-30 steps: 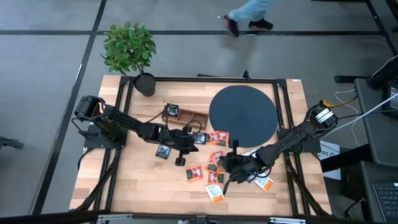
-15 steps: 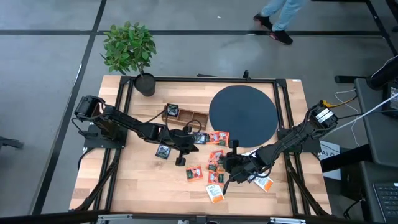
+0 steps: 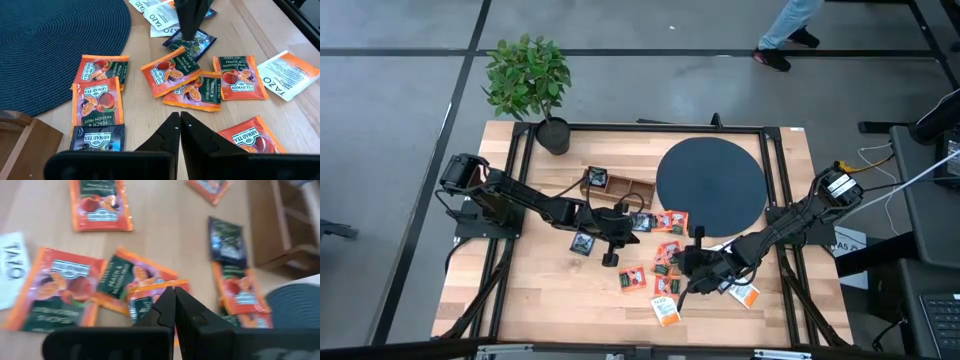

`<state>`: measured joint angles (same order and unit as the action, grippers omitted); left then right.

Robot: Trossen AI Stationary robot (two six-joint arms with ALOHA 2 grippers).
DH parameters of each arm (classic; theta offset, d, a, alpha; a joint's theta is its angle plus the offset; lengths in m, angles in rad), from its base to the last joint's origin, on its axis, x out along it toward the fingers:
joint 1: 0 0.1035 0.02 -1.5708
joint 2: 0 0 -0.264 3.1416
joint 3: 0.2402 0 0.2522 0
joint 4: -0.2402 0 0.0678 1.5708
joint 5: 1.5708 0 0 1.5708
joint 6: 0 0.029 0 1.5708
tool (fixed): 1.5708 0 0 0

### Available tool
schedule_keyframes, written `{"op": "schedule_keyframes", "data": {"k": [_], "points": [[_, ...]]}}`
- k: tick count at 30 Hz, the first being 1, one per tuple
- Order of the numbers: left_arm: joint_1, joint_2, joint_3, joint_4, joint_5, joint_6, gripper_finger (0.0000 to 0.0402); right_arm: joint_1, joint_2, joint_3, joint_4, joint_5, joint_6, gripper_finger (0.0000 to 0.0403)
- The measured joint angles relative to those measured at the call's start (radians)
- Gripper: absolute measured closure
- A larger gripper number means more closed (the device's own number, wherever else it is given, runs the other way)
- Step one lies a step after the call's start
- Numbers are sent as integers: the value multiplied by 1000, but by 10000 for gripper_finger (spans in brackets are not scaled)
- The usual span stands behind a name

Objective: Pick & Place Tea
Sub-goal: Put the orange tea bag into the middle section of the wooden organizer

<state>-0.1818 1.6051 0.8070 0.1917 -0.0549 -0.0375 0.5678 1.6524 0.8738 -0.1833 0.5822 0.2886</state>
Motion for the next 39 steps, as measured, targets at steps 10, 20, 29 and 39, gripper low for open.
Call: {"op": "schedule_keyframes", "data": {"k": [10, 20, 29, 39], "points": [[0, 0, 0, 0, -1, 119, 391, 0, 1, 54, -3, -193, 267, 395], [0, 0, 0, -5, -1, 149, 393, 2, 1, 119, 0, -194, 528, 396], [0, 0, 0, -40, -1, 226, 399, 69, 1, 119, -2, -93, 787, 400], [0, 0, 0, -54, 10, 266, 400, 182, 1, 119, -8, 131, 1070, 388]]}}
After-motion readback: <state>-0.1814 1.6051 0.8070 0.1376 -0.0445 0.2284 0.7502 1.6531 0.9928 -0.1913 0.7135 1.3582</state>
